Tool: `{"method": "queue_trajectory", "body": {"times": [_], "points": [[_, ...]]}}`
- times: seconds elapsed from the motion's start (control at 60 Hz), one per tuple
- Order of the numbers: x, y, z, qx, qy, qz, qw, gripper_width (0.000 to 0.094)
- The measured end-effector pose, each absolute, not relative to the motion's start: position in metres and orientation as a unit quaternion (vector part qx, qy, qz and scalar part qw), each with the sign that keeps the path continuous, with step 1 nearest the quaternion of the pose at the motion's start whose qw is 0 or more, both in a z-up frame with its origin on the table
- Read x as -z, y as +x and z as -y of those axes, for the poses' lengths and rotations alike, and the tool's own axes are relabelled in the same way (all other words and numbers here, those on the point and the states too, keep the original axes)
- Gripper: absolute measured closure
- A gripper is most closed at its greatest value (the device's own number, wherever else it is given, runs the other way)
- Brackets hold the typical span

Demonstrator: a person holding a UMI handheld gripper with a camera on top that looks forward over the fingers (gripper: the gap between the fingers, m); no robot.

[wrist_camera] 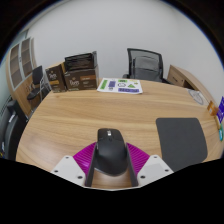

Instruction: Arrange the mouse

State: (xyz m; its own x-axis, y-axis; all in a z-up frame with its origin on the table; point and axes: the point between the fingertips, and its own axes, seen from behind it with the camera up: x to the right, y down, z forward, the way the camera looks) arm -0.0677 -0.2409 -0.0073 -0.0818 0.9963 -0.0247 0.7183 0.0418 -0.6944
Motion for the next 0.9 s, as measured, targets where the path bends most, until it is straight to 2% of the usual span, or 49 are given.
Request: {"method": "queue_trajectory", "body": {"times": [0.067,0.083,0.167,0.317,0.4,0.567,0.733,0.833,0.9], "points": [[0.006,-0.067,0.24,-0.279,-0.631,0.681,0.246,0.0486],[0.007,-0.068,0.238,-0.276,-0.631,0.681,0.248,0.0533],[0.006,-0.066,0.237,-0.273,-0.632,0.68,0.254,0.0607],[0.004,-0.058,0.24,-0.273,-0.633,0.681,0.248,0.0626],[-0.009,-0.053,0.242,-0.28,-0.629,0.683,0.246,0.0626],[-0.075,-0.053,0.224,-0.3,-0.622,0.676,0.257,0.0627],[-0.149,-0.074,0.15,-0.315,-0.627,0.643,0.307,0.0626],[-0.17,-0.084,0.089,-0.305,-0.635,0.624,0.339,0.0626],[-0.17,-0.086,0.046,-0.288,-0.642,0.615,0.356,0.0626]]}}
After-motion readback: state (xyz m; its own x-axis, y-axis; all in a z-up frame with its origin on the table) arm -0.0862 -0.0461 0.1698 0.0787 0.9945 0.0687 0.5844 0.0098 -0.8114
